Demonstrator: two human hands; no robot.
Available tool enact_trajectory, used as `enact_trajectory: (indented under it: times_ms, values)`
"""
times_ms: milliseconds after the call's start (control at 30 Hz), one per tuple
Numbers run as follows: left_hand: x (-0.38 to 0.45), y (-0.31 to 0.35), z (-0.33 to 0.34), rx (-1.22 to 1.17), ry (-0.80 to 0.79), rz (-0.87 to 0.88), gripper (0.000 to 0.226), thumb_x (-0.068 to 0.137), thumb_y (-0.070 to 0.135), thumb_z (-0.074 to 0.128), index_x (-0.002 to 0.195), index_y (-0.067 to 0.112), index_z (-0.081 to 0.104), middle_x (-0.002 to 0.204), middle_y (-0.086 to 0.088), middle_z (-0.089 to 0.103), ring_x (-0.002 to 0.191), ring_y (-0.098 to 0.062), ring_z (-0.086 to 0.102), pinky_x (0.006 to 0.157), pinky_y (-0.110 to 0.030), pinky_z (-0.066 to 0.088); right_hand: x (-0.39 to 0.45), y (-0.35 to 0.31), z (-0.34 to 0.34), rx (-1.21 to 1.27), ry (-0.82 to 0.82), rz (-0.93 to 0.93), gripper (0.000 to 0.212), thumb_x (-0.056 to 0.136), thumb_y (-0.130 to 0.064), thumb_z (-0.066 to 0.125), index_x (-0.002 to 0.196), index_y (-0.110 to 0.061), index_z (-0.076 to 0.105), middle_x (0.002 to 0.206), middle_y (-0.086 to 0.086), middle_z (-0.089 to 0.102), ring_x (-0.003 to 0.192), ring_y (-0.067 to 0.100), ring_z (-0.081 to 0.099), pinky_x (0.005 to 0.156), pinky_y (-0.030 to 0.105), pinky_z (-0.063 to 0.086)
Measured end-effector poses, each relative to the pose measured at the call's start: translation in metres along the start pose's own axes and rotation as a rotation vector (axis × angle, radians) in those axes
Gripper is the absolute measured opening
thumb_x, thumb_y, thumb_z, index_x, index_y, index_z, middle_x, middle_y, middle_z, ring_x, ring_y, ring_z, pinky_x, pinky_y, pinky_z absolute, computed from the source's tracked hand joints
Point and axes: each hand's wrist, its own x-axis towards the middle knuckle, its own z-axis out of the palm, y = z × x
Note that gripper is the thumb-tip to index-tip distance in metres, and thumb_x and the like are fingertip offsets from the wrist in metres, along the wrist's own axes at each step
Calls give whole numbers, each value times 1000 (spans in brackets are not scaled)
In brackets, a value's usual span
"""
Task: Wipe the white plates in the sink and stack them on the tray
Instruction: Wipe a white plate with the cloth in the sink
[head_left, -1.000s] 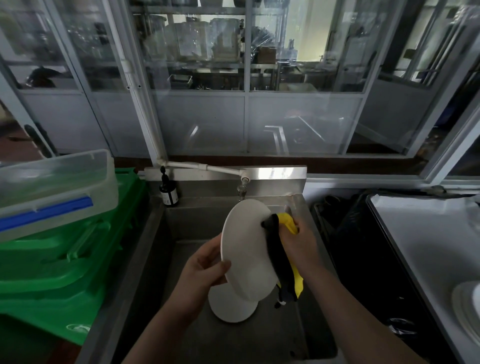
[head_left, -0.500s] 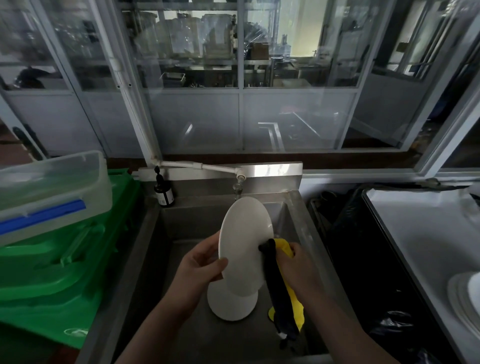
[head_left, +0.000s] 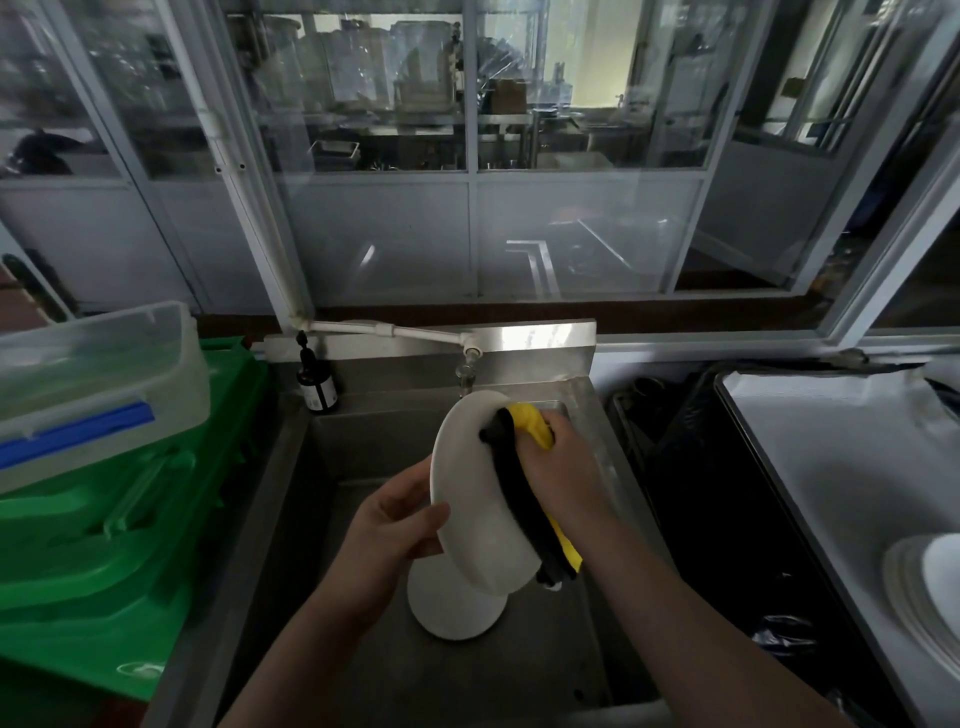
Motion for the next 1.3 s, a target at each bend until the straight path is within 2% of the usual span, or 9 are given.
enact_trajectory:
  times_ms: [67, 100, 200, 267, 433, 700, 1000, 1200, 1300]
  values:
    - [2, -1, -1, 2, -8, -9, 52, 85, 8, 70, 134, 20, 60, 123, -3, 71, 111, -24, 69, 77, -35, 60, -2, -7, 1, -15, 7, -61, 17, 97, -42, 53, 100, -27, 60, 86, -12, 62, 78, -4, 55, 62, 10, 39]
    - [2, -1, -2, 7, -12, -13, 52, 84, 10, 71, 134, 22, 60, 124, -3, 71, 112, -25, 69, 78, -35, 60, -3, -9, 3, -16, 17, -87, 15, 97, -41, 53, 98, -27, 59, 84, -12, 61, 76, -5, 54, 60, 10, 36]
    - [3, -2, -2, 1, -24, -25, 55, 80, 21, 71, 134, 25, 62, 126, -4, 70, 113, -25, 68, 79, -35, 59, -6, -12, 15, -7, -5, -159, 17, 96, -43, 54, 104, -30, 61, 90, -11, 64, 83, 1, 59, 69, 19, 42]
    - [3, -4, 0, -6, -18, -33, 57, 78, 24, 73, 133, 26, 62, 126, -4, 70, 114, -26, 67, 78, -33, 58, -10, -12, 21, 1, -40, -219, 19, 96, -43, 55, 109, -29, 61, 94, -11, 65, 87, 2, 60, 73, 17, 44]
    - [5, -6, 0, -51, -7, -29, 44, 91, 4, 61, 133, 19, 62, 121, -9, 71, 103, -22, 71, 70, -28, 57, -19, -14, 19, -31, -162, -283, 28, 96, -47, 57, 118, -31, 61, 99, -14, 65, 92, -1, 60, 81, 16, 48]
    - [8, -7, -3, -79, 13, -34, 49, 84, 8, 61, 133, 15, 62, 120, -15, 71, 101, -25, 71, 70, -32, 59, -33, -17, 3, -9, -389, -298, 33, 89, -61, 58, 114, -39, 61, 106, -19, 66, 99, -3, 60, 89, 24, 51]
    - [6, -11, 4, -52, -1, -38, 50, 85, 7, 60, 133, 19, 61, 122, -8, 71, 106, -23, 70, 71, -30, 58, -27, -11, 2, 1, -225, -232, 21, 95, -48, 57, 108, -33, 64, 87, -13, 66, 82, -1, 61, 69, 13, 43]
    - [5, -16, 4, -60, 10, -45, 52, 83, 4, 61, 133, 22, 62, 124, -8, 70, 108, -24, 69, 72, -33, 58, -15, 9, -6, -12, -155, -109, 25, 93, -46, 57, 116, -37, 60, 95, -11, 67, 89, 6, 63, 76, 26, 49]
    - [2, -16, 6, -42, 22, -34, 53, 84, 3, 61, 134, 21, 61, 123, -7, 71, 105, -22, 70, 68, -29, 57, -12, 16, -11, 12, -142, -48, 19, 93, -41, 59, 110, -34, 62, 93, -10, 67, 88, 8, 63, 69, 22, 44]
